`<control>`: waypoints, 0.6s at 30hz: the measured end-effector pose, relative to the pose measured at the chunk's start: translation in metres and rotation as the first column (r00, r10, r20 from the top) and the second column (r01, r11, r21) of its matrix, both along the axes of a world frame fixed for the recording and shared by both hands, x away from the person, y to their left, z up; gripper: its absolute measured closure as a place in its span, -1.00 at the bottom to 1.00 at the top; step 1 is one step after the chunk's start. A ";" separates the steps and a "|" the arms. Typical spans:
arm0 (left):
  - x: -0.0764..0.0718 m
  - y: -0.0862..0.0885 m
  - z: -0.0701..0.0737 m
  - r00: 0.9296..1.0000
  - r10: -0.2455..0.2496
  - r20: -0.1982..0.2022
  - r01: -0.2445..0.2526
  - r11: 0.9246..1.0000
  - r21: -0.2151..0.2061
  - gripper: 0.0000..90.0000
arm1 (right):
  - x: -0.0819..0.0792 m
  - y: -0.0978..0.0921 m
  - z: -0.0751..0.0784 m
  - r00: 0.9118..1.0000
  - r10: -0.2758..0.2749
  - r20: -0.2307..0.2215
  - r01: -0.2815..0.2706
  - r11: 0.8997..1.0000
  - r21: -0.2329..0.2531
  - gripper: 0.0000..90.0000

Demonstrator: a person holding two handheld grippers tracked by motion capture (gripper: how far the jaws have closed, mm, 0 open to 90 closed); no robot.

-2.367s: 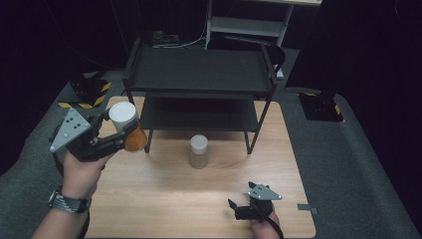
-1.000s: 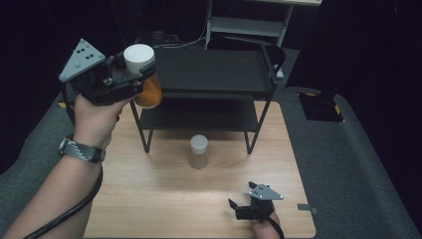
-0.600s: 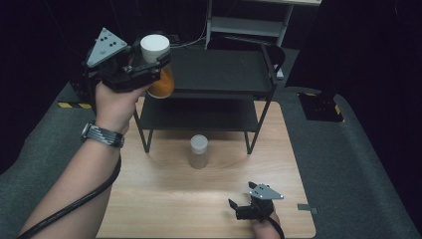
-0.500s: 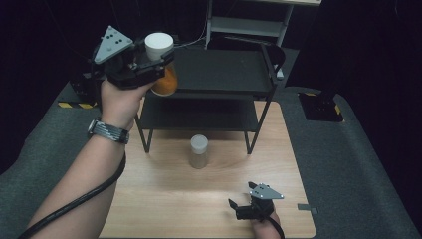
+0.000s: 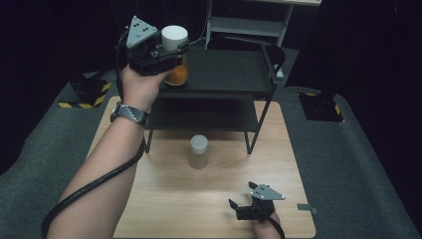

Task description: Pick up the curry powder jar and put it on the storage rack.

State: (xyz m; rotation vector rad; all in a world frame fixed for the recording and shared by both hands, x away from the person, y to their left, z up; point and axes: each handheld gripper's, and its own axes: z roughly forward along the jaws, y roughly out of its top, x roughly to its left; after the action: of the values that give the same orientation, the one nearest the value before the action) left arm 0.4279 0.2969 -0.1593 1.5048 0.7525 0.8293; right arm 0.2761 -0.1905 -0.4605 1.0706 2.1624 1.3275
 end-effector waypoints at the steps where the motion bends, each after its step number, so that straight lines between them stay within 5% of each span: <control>1: 0.000 0.000 0.000 1.000 0.000 0.000 0.000 1.000 0.000 -0.25 | 0.000 0.000 0.000 1.000 0.000 0.000 0.000 1.000 0.000 -1.00; 18: 0.013 -0.006 -0.006 1.000 0.018 -0.024 -0.019 0.999 -0.026 -0.25 | 0.000 -0.002 -0.001 1.000 0.004 -0.002 -0.004 1.000 0.009 -1.00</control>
State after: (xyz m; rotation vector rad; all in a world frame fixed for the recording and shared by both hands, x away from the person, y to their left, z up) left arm 0.4414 0.2907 -0.1655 1.4881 0.7927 0.8137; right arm 0.2761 -0.1920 -0.4610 1.0729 2.1629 1.3398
